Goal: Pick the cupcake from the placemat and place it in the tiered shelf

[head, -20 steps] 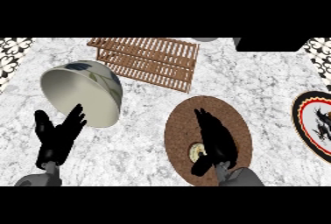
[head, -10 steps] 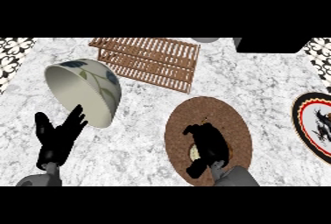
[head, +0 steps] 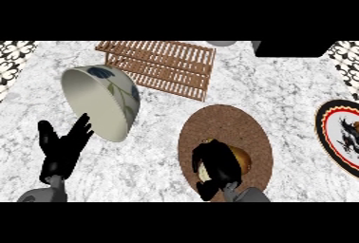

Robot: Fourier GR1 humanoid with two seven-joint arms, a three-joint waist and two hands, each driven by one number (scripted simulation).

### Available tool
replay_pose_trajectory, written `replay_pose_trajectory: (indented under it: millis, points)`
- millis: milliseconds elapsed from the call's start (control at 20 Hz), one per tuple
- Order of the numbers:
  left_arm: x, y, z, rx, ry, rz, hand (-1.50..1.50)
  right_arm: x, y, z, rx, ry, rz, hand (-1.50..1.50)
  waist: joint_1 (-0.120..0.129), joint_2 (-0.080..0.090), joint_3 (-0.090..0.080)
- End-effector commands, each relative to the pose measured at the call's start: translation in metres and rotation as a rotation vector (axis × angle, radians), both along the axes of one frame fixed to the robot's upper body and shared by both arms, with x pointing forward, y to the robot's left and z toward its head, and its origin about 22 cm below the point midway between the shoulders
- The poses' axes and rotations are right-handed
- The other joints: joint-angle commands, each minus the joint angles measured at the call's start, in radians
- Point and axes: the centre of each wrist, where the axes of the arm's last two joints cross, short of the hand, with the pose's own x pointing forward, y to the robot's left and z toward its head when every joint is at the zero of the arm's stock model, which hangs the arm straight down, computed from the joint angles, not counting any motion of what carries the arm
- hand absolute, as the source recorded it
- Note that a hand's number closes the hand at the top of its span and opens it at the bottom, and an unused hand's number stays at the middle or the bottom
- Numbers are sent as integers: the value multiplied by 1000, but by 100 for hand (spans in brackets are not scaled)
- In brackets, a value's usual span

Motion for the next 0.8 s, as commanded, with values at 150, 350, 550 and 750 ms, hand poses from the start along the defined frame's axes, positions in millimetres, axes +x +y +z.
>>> replay_pose_trajectory:
  millis: [150,350,550,750]
  points:
    - [16,-11,9,5,-11,-68,0,18,59,38,39,-46,-208,150,74,21,5]
    - [20,-32,9,-8,-22,-115,0,37,70,66,115,-111,-357,150,121,24,5]
    - [20,-32,6,-5,-8,-136,0,42,99,114,168,-288,-403,150,138,14,1]
    - [20,-36,3,-6,10,-132,0,49,122,165,180,-455,-458,150,122,0,-1]
